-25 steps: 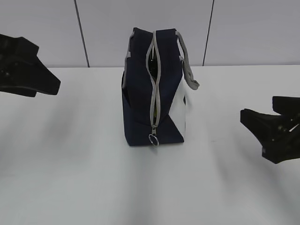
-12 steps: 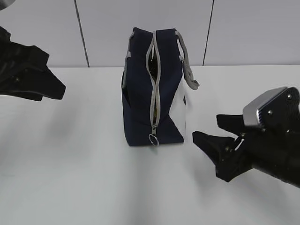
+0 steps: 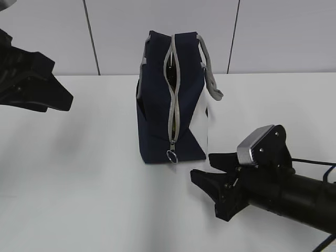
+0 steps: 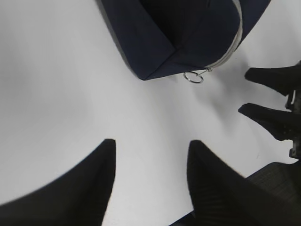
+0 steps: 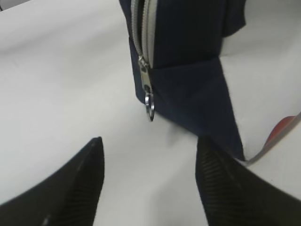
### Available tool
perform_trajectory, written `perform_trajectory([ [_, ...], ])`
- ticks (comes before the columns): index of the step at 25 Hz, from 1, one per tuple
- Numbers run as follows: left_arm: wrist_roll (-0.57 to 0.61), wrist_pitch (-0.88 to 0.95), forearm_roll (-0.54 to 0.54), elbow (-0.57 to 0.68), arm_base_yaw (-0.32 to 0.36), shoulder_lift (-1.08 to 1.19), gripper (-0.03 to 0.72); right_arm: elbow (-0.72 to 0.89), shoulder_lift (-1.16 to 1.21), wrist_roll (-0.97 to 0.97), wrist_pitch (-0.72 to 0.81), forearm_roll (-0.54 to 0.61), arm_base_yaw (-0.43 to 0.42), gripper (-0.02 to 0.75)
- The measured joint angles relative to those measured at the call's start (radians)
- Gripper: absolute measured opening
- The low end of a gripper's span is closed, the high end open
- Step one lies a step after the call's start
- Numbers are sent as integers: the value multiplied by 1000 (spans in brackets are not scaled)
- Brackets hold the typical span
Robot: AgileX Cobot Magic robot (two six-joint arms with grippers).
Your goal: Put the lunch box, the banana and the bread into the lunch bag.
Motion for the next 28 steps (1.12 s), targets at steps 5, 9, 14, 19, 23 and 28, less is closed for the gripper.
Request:
perform_trajectory([
  [5,3,0,1,0,0,0,361,-42,69,2,-15,-42,25,391],
  [9,3,0,1,0,0,0,361,-81,85,2,3,-15,58,384],
  [14,3,10,1,0,0,0,361,-126,90,2,49,3,62,346],
  [19,3,19,1,0,0,1,361,-170,103,2,95,4,64,295],
  [23,4,29,1,0,0,1,361,-193,139,2,99,-7,66,288],
  [28,5,31,1,0,0,1,361,-201,148,2,100,-13,66,288],
])
